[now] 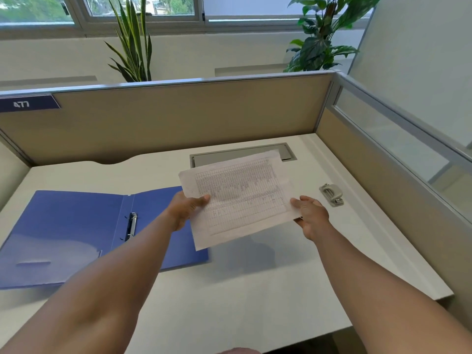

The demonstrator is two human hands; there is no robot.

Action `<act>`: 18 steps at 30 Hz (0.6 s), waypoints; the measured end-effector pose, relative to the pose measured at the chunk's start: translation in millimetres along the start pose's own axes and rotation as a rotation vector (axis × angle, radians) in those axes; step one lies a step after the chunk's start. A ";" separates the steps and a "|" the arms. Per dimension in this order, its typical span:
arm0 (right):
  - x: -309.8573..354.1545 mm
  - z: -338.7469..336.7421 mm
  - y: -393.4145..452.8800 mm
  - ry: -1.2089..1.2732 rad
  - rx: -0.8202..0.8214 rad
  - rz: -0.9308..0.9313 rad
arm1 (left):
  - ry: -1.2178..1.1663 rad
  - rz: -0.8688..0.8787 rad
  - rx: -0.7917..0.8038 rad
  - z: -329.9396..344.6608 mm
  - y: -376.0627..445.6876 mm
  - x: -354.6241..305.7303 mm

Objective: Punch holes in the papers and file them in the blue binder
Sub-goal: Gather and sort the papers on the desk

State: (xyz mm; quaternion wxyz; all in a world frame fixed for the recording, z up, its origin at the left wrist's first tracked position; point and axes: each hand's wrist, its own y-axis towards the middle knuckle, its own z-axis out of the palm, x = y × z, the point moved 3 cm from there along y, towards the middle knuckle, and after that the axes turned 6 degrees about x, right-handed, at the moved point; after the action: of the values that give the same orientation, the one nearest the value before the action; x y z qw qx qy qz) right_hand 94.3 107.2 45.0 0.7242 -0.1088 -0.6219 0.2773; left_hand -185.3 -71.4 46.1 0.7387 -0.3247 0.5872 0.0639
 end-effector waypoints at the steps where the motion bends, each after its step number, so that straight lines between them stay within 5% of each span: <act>1: -0.4 -1.3 2.0 -0.029 0.007 0.006 | 0.018 -0.004 0.000 -0.6 1.4 0.3; 9: 9.0 -10.7 19.1 -0.369 0.152 -0.006 | 0.117 -0.035 0.014 16.6 15.8 -10.7; 18: 31.4 -30.6 54.2 -0.438 0.258 0.035 | 0.226 -0.061 0.042 42.0 33.6 -23.1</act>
State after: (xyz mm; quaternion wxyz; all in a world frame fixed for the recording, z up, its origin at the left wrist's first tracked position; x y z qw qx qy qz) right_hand 111.6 174.5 38.0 0.5751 0.0366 -0.7215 0.3838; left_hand -173.5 -15.2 57.7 0.6761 -0.3320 0.6577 -0.0077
